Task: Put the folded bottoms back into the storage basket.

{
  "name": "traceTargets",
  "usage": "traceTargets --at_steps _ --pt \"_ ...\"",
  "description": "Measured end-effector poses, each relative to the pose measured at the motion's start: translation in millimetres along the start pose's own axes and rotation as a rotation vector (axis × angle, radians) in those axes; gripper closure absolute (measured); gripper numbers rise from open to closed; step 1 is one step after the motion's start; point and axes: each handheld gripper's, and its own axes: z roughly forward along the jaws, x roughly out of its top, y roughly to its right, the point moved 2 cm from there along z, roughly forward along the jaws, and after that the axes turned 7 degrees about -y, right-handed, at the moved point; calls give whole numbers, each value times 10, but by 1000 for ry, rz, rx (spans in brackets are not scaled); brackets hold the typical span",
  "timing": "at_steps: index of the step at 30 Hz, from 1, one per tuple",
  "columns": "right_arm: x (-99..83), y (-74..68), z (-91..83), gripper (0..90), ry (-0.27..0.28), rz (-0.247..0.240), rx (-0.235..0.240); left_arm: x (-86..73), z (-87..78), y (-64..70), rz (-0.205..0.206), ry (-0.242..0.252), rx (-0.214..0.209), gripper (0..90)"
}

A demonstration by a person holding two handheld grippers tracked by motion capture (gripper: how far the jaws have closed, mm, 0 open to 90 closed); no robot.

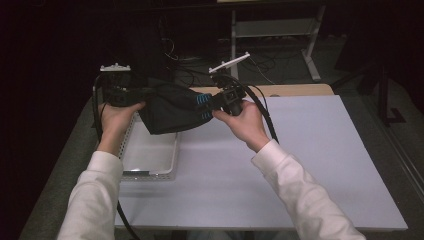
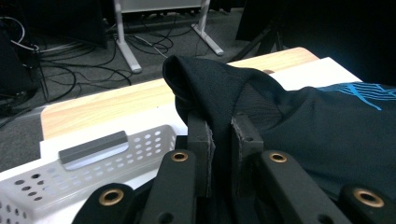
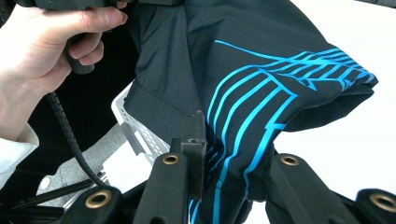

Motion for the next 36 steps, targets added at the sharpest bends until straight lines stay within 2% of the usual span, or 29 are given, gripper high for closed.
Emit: traceTargets --at_steps 21,27,31,36 --pt "159 -190 337 739 -9 -18 -2 -133 -158 -313 -21 -2 32 801" --pt "161 -236 415 739 -10 -17 -7 -173 -159 -349 -14 -16 50 801" --pt "151 -265 457 739 -11 -15 -27 -196 -157 -359 -8 -14 55 801" --pt "140 -296 504 740 -9 -12 -32 -226 -137 -391 -18 -17 60 801"
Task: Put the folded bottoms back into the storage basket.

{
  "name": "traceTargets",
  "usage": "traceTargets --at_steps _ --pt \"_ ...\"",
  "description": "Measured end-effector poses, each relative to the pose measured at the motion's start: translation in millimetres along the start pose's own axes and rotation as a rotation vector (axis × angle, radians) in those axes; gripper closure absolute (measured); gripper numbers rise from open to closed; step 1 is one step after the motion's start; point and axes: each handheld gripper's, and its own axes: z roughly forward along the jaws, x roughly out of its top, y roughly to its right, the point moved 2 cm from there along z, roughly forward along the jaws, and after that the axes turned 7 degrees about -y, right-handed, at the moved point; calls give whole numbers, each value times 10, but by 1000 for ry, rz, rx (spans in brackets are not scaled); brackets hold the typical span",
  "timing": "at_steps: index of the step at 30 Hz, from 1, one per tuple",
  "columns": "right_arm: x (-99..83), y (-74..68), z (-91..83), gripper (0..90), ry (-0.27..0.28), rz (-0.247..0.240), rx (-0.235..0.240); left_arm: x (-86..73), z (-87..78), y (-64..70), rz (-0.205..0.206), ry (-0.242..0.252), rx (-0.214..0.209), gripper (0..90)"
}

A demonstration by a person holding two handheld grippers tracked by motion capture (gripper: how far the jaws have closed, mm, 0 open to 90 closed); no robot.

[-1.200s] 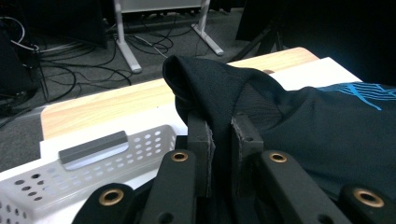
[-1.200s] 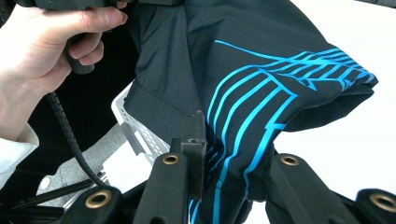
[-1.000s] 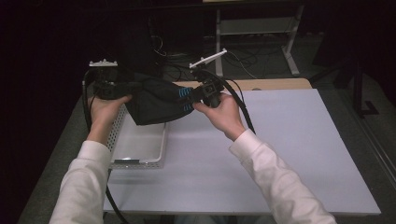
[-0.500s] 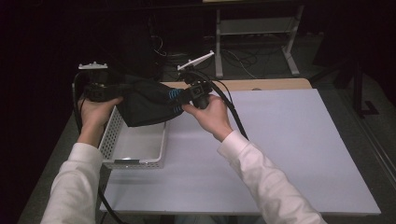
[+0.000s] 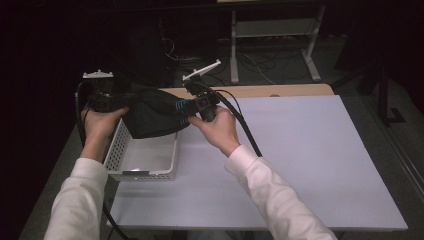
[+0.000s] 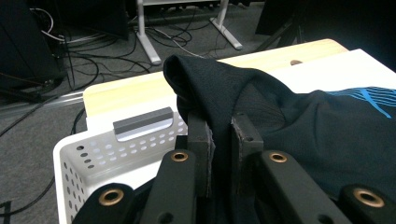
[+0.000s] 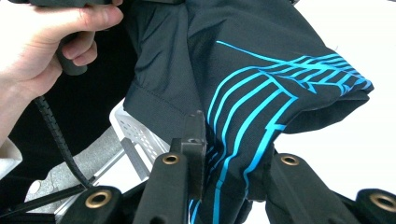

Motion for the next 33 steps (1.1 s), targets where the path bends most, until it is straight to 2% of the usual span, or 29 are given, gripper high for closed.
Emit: traceTargets --at_steps 11,18,22,33 --pt "-10 -35 153 739 -3 0 -5 -94 50 -93 -15 -9 17 801" --pt "-28 -56 355 739 -12 6 2 -174 106 -167 -22 -42 38 801" --pt "-40 -74 468 739 -15 -5 -5 -239 109 -232 -36 -47 43 801" --pt "-18 -93 698 739 -31 0 4 -361 139 -396 -71 -67 62 801"
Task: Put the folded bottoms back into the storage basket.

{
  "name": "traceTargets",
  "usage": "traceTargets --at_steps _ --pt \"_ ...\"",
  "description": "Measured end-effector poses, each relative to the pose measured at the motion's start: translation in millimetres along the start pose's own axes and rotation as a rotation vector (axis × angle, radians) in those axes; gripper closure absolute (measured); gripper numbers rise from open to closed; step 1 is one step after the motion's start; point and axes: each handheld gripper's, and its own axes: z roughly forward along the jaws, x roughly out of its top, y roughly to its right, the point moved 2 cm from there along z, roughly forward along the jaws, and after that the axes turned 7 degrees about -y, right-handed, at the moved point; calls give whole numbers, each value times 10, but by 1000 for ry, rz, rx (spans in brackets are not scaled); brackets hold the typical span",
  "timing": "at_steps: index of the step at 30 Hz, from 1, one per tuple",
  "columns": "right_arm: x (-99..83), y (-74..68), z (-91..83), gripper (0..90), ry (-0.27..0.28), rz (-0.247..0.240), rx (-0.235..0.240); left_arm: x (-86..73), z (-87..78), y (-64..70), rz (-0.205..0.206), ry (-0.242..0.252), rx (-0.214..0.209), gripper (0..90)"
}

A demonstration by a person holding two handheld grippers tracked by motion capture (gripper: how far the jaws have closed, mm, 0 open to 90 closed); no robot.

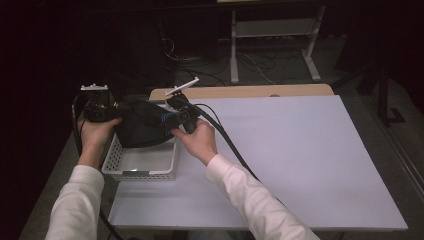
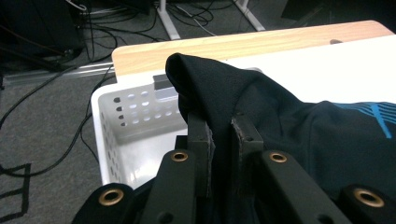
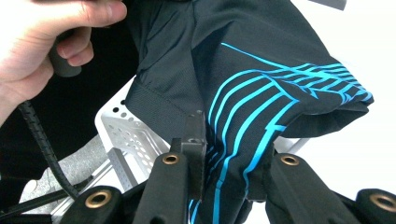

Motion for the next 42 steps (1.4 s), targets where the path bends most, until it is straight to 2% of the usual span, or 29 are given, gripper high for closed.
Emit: traceTargets --at_steps 8,14,26,42 --pt "19 8 192 739 -3 13 18 -68 66 -127 -29 -19 16 800" --pt "-1 22 314 739 -19 10 7 -116 172 -156 -32 -36 16 800" --pt "-46 64 500 738 -49 17 4 -252 340 -226 -67 -50 6 800" --pt "-96 92 661 736 -86 27 -1 -326 449 -246 -52 -94 4 794"
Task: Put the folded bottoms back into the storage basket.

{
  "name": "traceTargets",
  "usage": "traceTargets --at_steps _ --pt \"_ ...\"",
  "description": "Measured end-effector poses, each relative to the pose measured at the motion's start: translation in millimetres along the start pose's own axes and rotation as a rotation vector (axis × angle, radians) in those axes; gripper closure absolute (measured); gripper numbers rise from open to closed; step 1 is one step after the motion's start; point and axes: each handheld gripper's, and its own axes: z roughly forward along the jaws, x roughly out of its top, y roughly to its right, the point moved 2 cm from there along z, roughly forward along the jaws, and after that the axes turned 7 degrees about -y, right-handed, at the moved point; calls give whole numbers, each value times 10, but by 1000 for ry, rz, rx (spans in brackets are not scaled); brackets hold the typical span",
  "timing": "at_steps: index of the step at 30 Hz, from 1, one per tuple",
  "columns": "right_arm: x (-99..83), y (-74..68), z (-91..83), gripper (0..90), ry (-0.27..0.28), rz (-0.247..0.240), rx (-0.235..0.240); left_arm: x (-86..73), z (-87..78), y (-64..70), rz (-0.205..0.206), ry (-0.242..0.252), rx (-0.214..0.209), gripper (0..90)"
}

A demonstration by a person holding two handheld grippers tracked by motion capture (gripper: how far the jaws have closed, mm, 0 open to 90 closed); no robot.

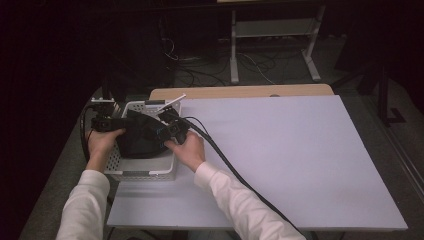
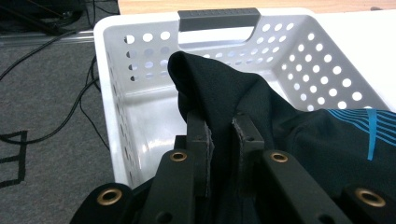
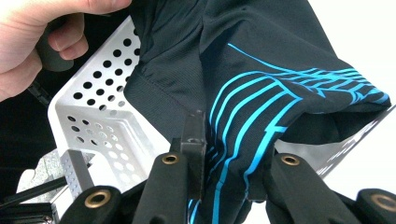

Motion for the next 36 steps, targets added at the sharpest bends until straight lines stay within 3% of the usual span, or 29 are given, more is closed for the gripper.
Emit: traceTargets --at_steps 7,11,15,19,26,31,36 --pt "10 50 19 708 -24 9 3 0 30 15 2 -6 0 786" --pt "4 68 24 522 -57 12 14 0 36 29 -1 -2 -40 742" --pt "15 74 -54 414 -55 9 11 21 23 80 1 29 -67 594" --pt "40 97 -190 332 -41 -3 48 55 25 157 5 25 -79 404" --pt "55 145 -400 125 -19 -74 10 71 11 237 4 44 -90 153" --pt "29 168 -502 8 -12 -117 -16 62 -28 238 -5 70 -100 12" --pt "-18 193 -597 0 0 -162 -29 61 -83 274 -8 114 -109 0"
